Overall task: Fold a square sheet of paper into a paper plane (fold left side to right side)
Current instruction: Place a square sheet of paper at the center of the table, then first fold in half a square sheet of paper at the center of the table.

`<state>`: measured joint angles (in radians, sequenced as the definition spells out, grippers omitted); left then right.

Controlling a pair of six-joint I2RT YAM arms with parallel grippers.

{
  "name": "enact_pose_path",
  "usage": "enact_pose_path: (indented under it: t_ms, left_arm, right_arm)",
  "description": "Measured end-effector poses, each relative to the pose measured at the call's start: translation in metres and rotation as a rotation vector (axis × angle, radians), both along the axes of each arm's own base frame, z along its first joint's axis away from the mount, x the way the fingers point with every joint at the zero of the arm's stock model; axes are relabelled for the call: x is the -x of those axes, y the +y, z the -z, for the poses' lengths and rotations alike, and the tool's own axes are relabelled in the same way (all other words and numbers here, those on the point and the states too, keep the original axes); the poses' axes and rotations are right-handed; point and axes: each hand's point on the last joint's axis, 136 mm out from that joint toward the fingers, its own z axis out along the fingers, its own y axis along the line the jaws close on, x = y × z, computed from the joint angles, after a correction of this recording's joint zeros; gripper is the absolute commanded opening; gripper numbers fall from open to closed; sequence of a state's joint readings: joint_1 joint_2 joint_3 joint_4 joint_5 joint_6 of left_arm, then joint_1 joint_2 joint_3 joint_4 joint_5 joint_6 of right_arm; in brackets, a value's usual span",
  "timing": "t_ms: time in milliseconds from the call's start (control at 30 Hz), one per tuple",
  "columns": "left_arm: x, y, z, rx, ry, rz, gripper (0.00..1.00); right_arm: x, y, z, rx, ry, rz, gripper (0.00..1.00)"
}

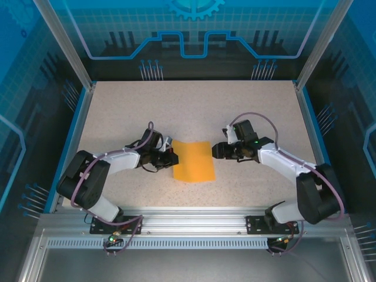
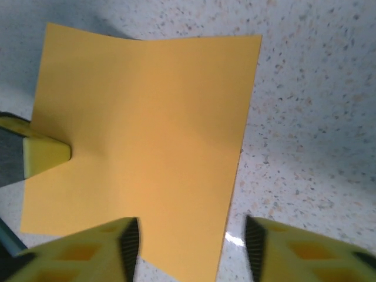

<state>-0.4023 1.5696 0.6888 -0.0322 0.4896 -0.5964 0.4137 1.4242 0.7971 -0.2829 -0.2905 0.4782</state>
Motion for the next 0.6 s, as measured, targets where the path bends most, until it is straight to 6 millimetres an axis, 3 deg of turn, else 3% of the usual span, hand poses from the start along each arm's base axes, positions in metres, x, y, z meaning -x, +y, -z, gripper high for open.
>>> enact_pose_path:
  t_ms: [367,600]
  left_arm:
    - [-0.005,0.003,-0.005,-0.051,-0.012,0.024,0.00]
    - [-0.004,0.003,-0.005,-0.051,-0.005,0.025,0.15]
  right_arm:
    - [-0.006,0.020,0.053,0.039,0.099,0.009,0.29]
    - [-0.012,0.028,0.067,0.074,0.125,-0.001,0.28]
